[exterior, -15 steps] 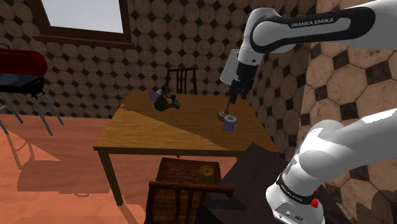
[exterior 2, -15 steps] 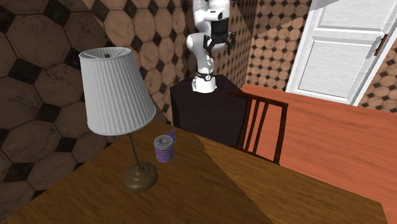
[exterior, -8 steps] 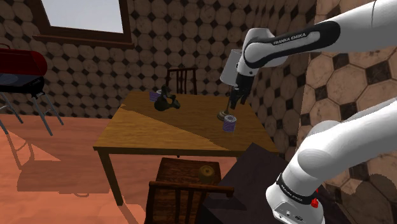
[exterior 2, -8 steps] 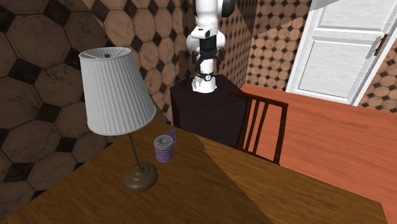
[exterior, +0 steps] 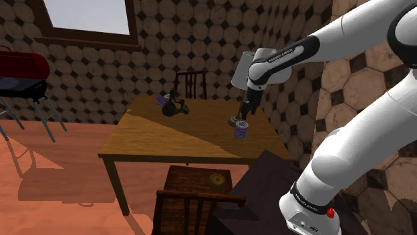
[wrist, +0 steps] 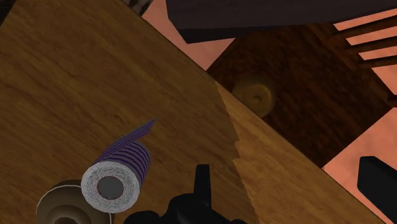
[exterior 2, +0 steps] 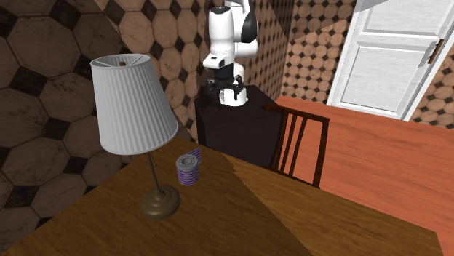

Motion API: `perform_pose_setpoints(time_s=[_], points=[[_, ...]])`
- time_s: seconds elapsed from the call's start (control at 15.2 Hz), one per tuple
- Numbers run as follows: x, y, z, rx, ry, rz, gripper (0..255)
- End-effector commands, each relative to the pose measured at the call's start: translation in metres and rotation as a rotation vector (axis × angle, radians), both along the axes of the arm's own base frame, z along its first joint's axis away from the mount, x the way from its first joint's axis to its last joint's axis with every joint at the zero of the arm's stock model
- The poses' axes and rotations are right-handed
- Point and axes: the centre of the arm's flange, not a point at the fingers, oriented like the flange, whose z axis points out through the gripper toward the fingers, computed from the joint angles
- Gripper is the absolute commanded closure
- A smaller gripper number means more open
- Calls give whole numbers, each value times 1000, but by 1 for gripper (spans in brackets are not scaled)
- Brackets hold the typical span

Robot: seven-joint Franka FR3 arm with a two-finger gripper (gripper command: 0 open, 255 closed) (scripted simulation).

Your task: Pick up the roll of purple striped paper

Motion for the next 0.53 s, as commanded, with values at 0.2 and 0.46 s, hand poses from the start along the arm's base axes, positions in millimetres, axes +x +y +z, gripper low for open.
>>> perform_pose_setpoints(time_s=[0.2, 0.46], points=[[15, -42, -48, -17, -5, 6, 0], [28, -77, -84, -30, -8, 9, 0]])
